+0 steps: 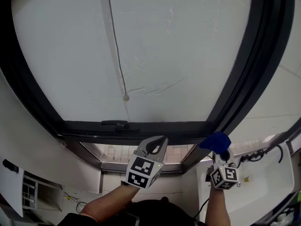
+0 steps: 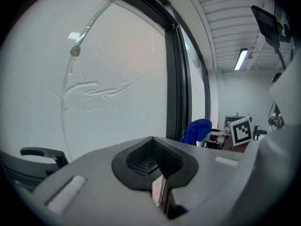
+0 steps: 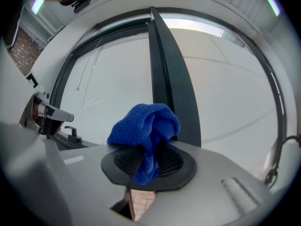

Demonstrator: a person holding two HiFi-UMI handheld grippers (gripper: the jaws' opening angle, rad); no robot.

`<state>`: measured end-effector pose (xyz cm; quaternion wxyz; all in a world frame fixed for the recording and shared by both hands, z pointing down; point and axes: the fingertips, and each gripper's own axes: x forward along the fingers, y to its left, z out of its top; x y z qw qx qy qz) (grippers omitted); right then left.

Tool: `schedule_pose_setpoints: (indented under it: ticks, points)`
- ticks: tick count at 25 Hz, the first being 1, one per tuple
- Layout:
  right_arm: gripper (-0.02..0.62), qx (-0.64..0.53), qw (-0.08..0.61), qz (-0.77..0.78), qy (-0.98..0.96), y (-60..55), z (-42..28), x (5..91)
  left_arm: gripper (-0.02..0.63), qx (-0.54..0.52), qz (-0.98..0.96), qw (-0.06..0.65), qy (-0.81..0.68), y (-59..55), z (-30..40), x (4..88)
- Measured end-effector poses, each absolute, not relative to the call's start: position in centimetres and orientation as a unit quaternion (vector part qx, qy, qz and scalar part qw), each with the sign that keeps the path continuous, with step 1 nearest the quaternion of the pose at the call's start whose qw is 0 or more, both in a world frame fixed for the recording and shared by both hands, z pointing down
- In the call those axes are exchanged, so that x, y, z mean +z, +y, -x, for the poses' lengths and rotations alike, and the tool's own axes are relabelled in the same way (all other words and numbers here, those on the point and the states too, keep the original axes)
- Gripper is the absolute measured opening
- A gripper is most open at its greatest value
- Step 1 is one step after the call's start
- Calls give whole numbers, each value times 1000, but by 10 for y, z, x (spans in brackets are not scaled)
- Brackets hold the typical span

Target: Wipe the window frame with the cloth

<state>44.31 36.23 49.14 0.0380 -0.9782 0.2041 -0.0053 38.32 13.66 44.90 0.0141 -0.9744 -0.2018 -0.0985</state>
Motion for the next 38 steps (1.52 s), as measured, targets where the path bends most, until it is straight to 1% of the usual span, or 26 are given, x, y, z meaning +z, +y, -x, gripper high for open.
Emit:
schedule_pose_setpoints:
  ticks: [7, 12, 15, 18, 22, 25, 31, 36, 38]
  points:
    - [78, -5, 52, 982, 183, 351, -427, 483, -6, -98, 976, -1, -195, 99, -365, 448]
    - [78, -8, 48, 982, 182, 342, -416, 482, -6, -97, 976, -8, -193, 86, -356, 450]
    - [78, 9, 46, 982, 183, 341, -414, 466, -6, -90, 975, -6, -203, 90, -356, 444]
    - [78, 29, 53, 983, 175, 349, -418, 429, -6, -77, 974, -1, -215, 100, -364, 426]
    - [78, 54, 77, 982, 166, 367, -424, 357, -6, -56, 970, 7, -238, 124, -385, 382]
    - [78, 79, 67, 979, 174, 369, -424, 310, -6, -32, 967, 24, -251, 142, -394, 344]
    - [78, 118, 56, 975, 182, 371, -435, 241, -6, 15, 961, 32, -276, 184, -424, 272]
    - [78, 135, 38, 964, 225, 361, -448, 197, -6, 30, 959, 49, -279, 209, -456, 223]
    - [78, 151, 32, 960, 234, 363, -453, 172, -6, 31, 959, 44, -278, 216, -468, 203]
